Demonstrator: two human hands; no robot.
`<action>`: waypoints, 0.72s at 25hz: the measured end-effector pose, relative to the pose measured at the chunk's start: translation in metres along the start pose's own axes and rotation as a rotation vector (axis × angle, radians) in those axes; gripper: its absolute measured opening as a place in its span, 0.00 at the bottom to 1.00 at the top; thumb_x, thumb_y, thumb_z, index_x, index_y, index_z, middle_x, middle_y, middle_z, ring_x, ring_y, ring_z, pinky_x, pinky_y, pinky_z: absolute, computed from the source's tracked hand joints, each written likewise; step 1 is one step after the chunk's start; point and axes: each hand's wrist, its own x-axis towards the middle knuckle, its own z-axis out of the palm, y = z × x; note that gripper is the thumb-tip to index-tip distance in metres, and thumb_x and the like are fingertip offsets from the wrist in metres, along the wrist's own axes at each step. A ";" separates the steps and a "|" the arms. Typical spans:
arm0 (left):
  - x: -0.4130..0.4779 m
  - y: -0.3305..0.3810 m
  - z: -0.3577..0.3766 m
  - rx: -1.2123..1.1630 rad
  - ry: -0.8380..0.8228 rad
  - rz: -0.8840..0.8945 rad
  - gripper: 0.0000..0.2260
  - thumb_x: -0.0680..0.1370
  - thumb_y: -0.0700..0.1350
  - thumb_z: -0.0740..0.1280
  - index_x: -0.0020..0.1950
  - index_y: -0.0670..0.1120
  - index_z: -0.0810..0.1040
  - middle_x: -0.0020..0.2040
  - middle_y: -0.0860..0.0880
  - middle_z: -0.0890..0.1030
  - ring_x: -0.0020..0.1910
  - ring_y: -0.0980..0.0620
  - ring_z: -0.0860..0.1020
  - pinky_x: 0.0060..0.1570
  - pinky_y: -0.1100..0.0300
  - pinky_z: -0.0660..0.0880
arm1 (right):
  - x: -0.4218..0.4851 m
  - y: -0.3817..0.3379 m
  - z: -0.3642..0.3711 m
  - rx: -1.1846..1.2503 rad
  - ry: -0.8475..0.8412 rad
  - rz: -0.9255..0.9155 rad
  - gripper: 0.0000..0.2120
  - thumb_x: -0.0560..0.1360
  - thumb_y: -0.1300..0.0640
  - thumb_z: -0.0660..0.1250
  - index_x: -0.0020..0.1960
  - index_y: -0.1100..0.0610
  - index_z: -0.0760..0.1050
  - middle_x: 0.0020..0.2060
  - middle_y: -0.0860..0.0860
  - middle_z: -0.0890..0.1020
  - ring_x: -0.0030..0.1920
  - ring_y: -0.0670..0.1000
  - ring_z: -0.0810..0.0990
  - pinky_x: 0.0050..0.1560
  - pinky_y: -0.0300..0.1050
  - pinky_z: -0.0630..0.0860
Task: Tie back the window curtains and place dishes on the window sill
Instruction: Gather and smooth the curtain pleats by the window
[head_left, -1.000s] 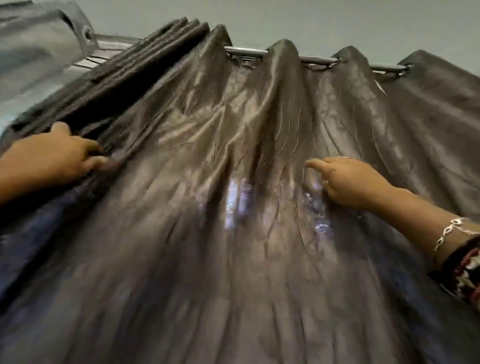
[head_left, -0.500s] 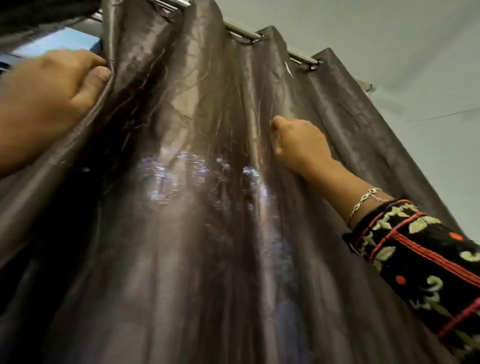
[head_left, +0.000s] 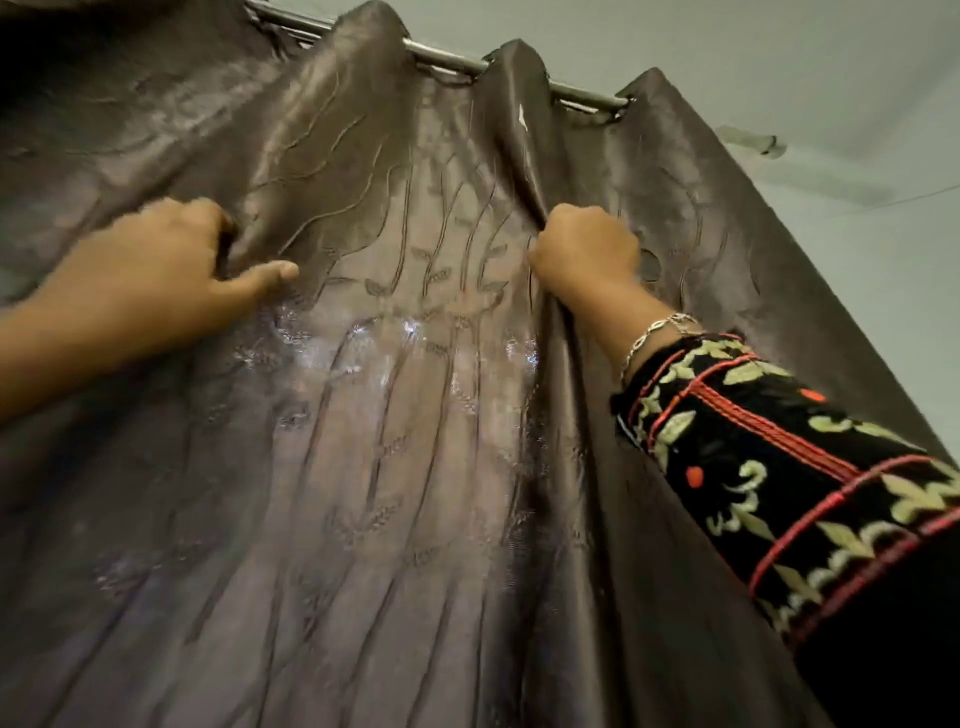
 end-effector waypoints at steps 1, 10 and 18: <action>-0.009 0.012 0.001 0.018 -0.015 -0.035 0.43 0.62 0.75 0.55 0.58 0.40 0.71 0.54 0.34 0.76 0.52 0.35 0.76 0.51 0.44 0.74 | 0.001 0.009 0.001 -0.016 0.013 -0.004 0.14 0.76 0.60 0.58 0.59 0.61 0.74 0.58 0.61 0.77 0.59 0.63 0.75 0.51 0.49 0.72; -0.025 0.082 0.026 0.026 -0.083 -0.143 0.37 0.69 0.68 0.58 0.66 0.40 0.65 0.63 0.37 0.71 0.61 0.38 0.70 0.55 0.47 0.69 | 0.026 0.119 -0.004 -0.169 0.066 0.150 0.15 0.75 0.62 0.58 0.60 0.64 0.74 0.58 0.65 0.76 0.60 0.66 0.73 0.58 0.54 0.70; -0.021 0.083 0.003 -0.080 -0.024 -0.417 0.45 0.65 0.75 0.54 0.67 0.39 0.62 0.66 0.38 0.69 0.63 0.37 0.69 0.57 0.46 0.68 | 0.032 0.135 -0.018 -0.062 0.118 0.074 0.25 0.79 0.47 0.54 0.53 0.69 0.73 0.52 0.71 0.76 0.54 0.70 0.74 0.53 0.57 0.71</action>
